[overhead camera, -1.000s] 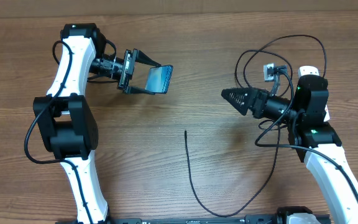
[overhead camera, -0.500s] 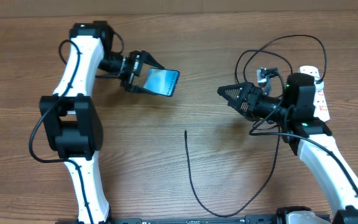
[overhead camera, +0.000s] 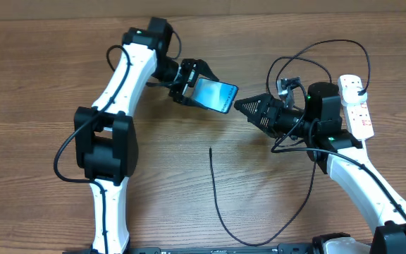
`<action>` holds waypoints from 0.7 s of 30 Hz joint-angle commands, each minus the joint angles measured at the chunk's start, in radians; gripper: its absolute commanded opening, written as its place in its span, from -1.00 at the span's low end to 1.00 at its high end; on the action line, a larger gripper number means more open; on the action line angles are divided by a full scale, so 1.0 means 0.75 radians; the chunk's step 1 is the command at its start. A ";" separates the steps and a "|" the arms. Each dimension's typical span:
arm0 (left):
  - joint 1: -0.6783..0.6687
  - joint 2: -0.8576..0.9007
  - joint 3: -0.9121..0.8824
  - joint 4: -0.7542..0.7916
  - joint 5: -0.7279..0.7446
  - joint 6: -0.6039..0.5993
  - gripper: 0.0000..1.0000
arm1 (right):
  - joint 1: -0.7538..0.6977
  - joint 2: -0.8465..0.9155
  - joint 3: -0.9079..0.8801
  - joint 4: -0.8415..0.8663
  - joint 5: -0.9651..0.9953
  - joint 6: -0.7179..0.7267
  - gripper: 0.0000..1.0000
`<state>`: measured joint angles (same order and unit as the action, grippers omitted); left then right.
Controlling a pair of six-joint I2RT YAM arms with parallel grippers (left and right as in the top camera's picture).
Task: Plug charger to phone and switch on socket
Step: 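Swing the right gripper toward the phone held by the left gripper, then close the right gripper on the phone's edge beside the left gripper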
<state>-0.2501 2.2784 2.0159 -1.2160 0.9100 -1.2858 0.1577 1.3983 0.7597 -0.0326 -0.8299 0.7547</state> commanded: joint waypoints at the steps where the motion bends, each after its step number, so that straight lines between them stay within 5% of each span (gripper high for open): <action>1: -0.066 -0.004 0.031 0.057 0.028 -0.122 -0.92 | 0.037 0.007 0.034 -0.009 0.098 -0.048 1.00; 18: -0.236 -0.004 0.031 0.069 0.028 -0.169 -0.91 | 0.050 0.007 0.034 -0.135 0.358 -0.145 1.00; 21: -0.236 -0.004 0.031 0.057 0.020 -0.165 -0.92 | 0.050 0.007 0.034 -0.135 0.358 -0.145 0.80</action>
<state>-0.4252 2.2784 2.0163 -1.1679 0.9039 -1.4113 0.1944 1.3983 0.7601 -0.1349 -0.5827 0.6586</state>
